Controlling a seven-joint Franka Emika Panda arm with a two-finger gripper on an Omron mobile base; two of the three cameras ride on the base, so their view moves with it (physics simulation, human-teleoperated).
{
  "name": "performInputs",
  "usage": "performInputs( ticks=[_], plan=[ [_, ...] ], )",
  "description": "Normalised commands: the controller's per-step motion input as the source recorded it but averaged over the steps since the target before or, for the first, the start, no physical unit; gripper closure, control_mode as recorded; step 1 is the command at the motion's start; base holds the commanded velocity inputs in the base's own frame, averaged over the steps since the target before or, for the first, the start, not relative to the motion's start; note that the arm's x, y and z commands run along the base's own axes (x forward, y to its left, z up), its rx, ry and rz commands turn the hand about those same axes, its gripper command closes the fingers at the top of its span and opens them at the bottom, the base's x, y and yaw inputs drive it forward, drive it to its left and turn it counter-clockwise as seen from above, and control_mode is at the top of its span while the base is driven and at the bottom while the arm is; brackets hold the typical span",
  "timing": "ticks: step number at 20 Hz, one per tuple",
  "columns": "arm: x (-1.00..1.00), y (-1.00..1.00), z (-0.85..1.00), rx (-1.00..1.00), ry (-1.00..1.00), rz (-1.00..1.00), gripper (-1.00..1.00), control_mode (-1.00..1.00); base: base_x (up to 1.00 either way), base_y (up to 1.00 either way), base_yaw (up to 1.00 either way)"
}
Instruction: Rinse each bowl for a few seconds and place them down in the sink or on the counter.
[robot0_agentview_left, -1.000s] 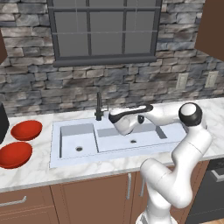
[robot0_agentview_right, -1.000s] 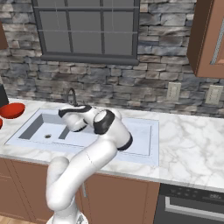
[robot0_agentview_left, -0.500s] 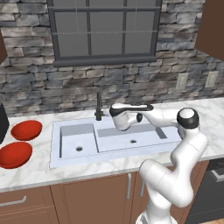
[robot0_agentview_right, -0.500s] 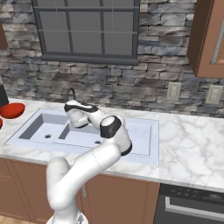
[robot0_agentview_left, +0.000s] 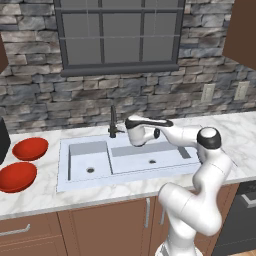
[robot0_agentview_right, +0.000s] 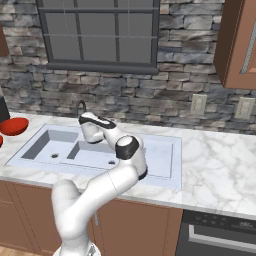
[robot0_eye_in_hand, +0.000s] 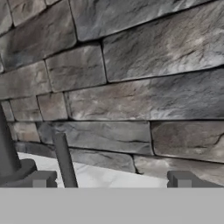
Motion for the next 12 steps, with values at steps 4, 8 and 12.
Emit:
performInputs(
  ticks=[4, 8, 12],
  plan=[
    [0.35, 0.04, -0.1, 0.0, -0.01, 0.01, -1.0, -1.0, 0.0, 0.0, 0.0],
    [0.35, 0.02, -0.11, 0.0, 0.0, 0.01, -1.0, -1.0, 0.0, 0.0, 0.0],
    [0.28, 0.0, -0.14, 0.0, 0.0, 0.01, -1.0, -1.0, 0.0, 0.0, 0.0]
  ],
)
